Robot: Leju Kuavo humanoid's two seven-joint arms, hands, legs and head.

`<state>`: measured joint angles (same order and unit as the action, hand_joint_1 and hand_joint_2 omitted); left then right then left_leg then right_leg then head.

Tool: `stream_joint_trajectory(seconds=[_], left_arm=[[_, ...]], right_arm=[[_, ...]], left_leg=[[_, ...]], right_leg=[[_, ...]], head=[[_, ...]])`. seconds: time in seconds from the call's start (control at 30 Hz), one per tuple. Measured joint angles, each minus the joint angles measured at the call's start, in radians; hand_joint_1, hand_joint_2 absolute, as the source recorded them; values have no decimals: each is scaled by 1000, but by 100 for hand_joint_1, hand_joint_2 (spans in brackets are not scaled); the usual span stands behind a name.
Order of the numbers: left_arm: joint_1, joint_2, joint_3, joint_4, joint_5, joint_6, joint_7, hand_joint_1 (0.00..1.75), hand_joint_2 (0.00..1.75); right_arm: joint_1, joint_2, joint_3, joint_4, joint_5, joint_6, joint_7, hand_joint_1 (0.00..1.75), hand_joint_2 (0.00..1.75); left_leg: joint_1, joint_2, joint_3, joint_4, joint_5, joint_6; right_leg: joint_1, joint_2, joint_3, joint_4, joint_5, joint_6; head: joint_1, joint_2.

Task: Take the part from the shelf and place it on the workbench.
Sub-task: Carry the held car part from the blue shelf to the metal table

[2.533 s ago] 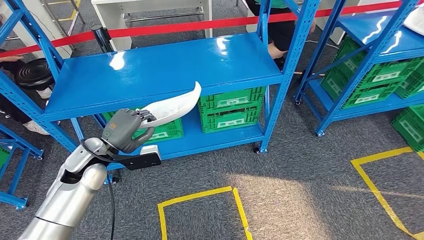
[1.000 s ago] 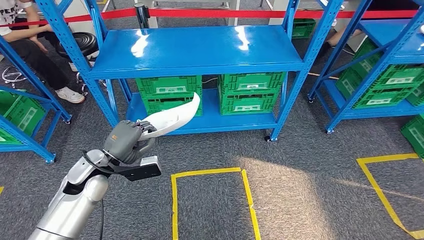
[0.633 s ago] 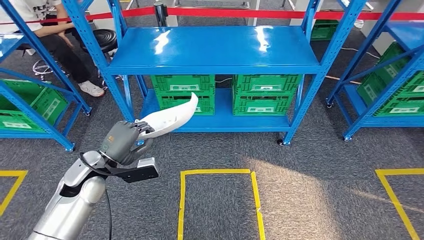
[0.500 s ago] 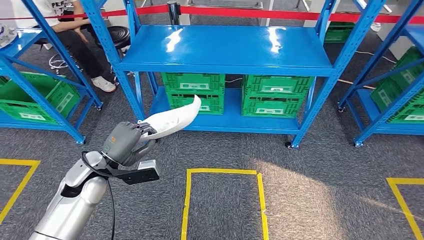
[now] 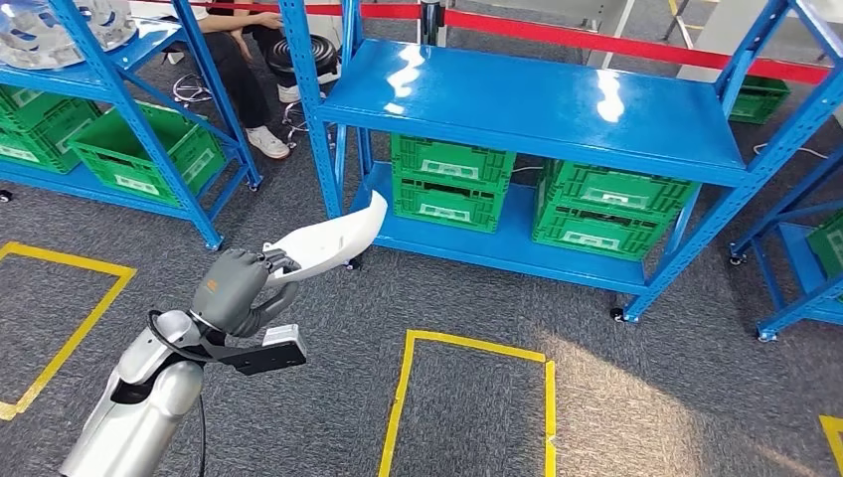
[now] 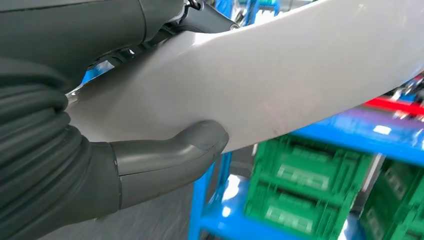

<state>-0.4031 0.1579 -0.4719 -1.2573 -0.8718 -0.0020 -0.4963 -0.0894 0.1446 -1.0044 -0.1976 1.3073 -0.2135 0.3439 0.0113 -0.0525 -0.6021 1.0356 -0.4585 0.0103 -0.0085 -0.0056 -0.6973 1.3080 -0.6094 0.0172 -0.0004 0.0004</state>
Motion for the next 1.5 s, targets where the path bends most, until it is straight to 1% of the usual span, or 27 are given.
stream_joint_trajectory(seconds=[0.07, 0.13, 0.2, 0.27, 0.33, 0.4, 0.47, 0.5, 0.53, 0.57, 0.63, 0.7, 0.77, 0.83, 0.9, 0.97, 1.0, 1.03, 1.07, 1.13, 1.2, 1.27, 1.3, 1.37, 1.4, 1.43, 1.5], left_arm=[[10, 1, 5, -1, 6, -7, -2, 175, 175], [10, 1, 10, -1, 12, -10, -2, 175, 175], [11, 1, 16, -2, 17, -11, -6, 175, 175], [14, 3, 24, -2, 22, -14, -11, 175, 175], [15, 7, 32, -1, 28, -23, -15, 175, 175], [14, 8, 36, 0, 33, -36, -16, 175, 175], [16, 9, 37, 4, 35, -45, -13, 175, 175], [18, 10, 39, 6, 35, -48, -13, 175, 175], [18, 11, 42, 8, 36, -50, -12, 175, 175], [19, 12, 45, 10, 35, -50, -14, 175, 175], [17, 14, 52, 10, 31, -40, -19, 175, 175], [17, 14, 55, 9, 19, -22, -22, 175, 175], [19, 14, 57, 9, 5, -8, -20, 175, 175], [20, 15, 62, 7, -5, 3, -18, 175, 175], [20, 11, 66, 5, -10, 11, -18, 175, 175], [23, 6, 66, 4, -13, 15, -18, 175, 175], [26, 5, 67, 4, -15, 16, -18, 175, 175], [29, 4, 67, 5, -17, 17, -18, 175, 175], [32, 4, 68, 4, -19, 18, -18, 175, 175], [33, 3, 69, 4, -21, 19, -19, 175, 175], [31, 2, 72, 4, -22, 23, -19, 175, 175], [31, 2, 78, 4, -25, 28, -17, 175, 175], [31, 3, 81, 4, -27, 30, -16, 175, 175], [29, 4, 85, 4, -29, 32, -15, 175, 175], [28, 4, 86, 4, -29, 33, -14, 175, 175], [28, 5, 87, 4, -30, 34, -13, 175, 175], [32, 5, 89, 4, -32, 35, -10, 175, 175]], right_arm=[[0, 0, 0, 0, 0, -2, 0, 0, 0], [-2, -1, 0, 0, 0, -2, -2, 0, 0], [-4, -1, 0, 0, 1, -3, -7, 0, 0], [-5, -1, 1, 0, 2, -6, -6, 0, 0], [-6, -2, 1, 0, 3, -7, 1, 0, 0], [-4, -1, 1, 0, 3, -8, 6, 0, 0], [-2, -1, 1, 0, 3, -8, 8, 0, 0], [-1, -2, 1, 0, 3, -8, 10, 0, 0], [-1, -2, 1, 0, 3, -8, 11, 0, 0], [-2, -2, 1, 0, 4, -8, 11, 0, 0], [-2, -2, 1, 0, 4, -8, 11, 0, 0], [-3, -2, 1, 0, 3, -8, 11, 0, 0], [-6, -2, 1, 0, 2, -8, 11, 0, 0], [-8, -2, 1, 0, 1, -8, 11, 0, 0], [-7, -2, 1, 0, 0, -8, 11, 0, 0], [-3, -2, 1, 0, -2, -8, 12, 0, 0], [-2, -2, 1, 0, -4, -8, 13, 0, 0], [-1, -2, 1, 0, -6, -8, 15, 0, 0], [-1, -2, 1, 0, -8, -8, 17, 0, 0], [-2, -2, 1, 0, -10, -8, 17, 0, 0], [-2, -2, 1, 0, -11, -8, 11, 0, 0], [-3, -2, 1, 0, -12, -8, 8, 0, 0], [-4, -2, 1, 0, -11, -8, 14, 0, 0], [-5, -2, 1, 0, -10, -8, 28, 0, 0], [-4, -2, 1, 0, -10, -8, 32, 0, 0], [-2, -2, 1, 0, -9, -7, 34, 0, 0], [0, -2, 1, 0, -9, -7, 36, 0, 0]], left_leg=[[0, -26, -2, 2, 3, -4], [-1, -50, -7, 4, 7, -12], [2, -71, -14, 2, 14, -25], [7, -84, -20, -1, 20, -39], [4, -44, -41, 34, -4, -47], [0, 18, -89, 143, -68, -52], [1, 40, -133, 251, -112, -57], [2, 45, -134, 263, -109, -58], [2, 50, -115, 237, -90, -58], [2, 63, -79, 178, -60, -57], [-3, 105, -8, 51, -22, -49], [-9, 121, 16, -1, -16, -34], [-9, 96, 12, -3, -10, -20], [-5, 73, 9, -7, -3, -8], [-3, 51, 4, -8, 3, 1], [-3, 25, -4, -6, 6, 4], [-3, 12, -6, -5, 8, 3], [-3, -3, -8, -4, 9, 2], [-2, -16, -9, -2, 11, -1], [-2, -40, -12, 2, 13, -9], [-2, -61, -18, 2, 18, -22], [2, -80, -25, -2, 26, -38], [2, -71, -29, 1, 24, -43], [0, -20, -54, 49, -8, -50], [-1, 12, -76, 103, -40, -52], [-2, 30, -102, 166, -73, -54], [-1, 44, -137, 258, -106, -57]], right_leg=[[1, 16, 53, -105, 64, -10], [0, 57, 114, -230, 104, -18], [3, 75, 132, -272, 104, -20], [4, 52, 136, -279, 111, -26], [1, 26, 140, -289, 119, -40], [2, -1, 139, -292, 122, -49], [4, -30, 137, -291, 121, -51], [5, -45, 136, -291, 121, -51], [5, -58, 136, -290, 121, -50], [5, -71, 136, -289, 120, -49], [9, -95, 135, -283, 116, -42], [15, -116, 135, -280, 113, -32], [16, -129, 135, -279, 112, -22], [11, -88, 123, -249, 87, -10], [6, -24, 77, -146, 28, -2], [6, -3, 20, -25, -20, -1], [5, -1, 8, -2, -20, -2], [4, 1, 15, -17, -1, -3], [2, 7, 41, -68, 32, -5], [-2, 44, 106, -201, 85, -9], [-3, 70, 134, -264, 97, -13], [0, 54, 136, -271, 101, -25], [1, 42, 139, -274, 104, -32], [1, 19, 143, -283, 112, -47], [3, 7, 142, -283, 113, -51], [6, -5, 141, -283, 113, -54], [9, -34, 140, -282, 112, -56]], head=[[0, 0], [0, 0], [0, 0], [0, 0], [-4, 0], [-8, 0], [-8, 0], [-8, 0], [-8, 0], [-9, 0], [-8, 0], [-5, 0], [-2, 0], [-2, 0], [0, 0], [1, 0], [1, 0], [1, 0], [1, 0], [1, 0], [0, 0], [0, 0], [0, 0], [-3, 0], [-5, 0], [-6, 0], [-6, 0]])
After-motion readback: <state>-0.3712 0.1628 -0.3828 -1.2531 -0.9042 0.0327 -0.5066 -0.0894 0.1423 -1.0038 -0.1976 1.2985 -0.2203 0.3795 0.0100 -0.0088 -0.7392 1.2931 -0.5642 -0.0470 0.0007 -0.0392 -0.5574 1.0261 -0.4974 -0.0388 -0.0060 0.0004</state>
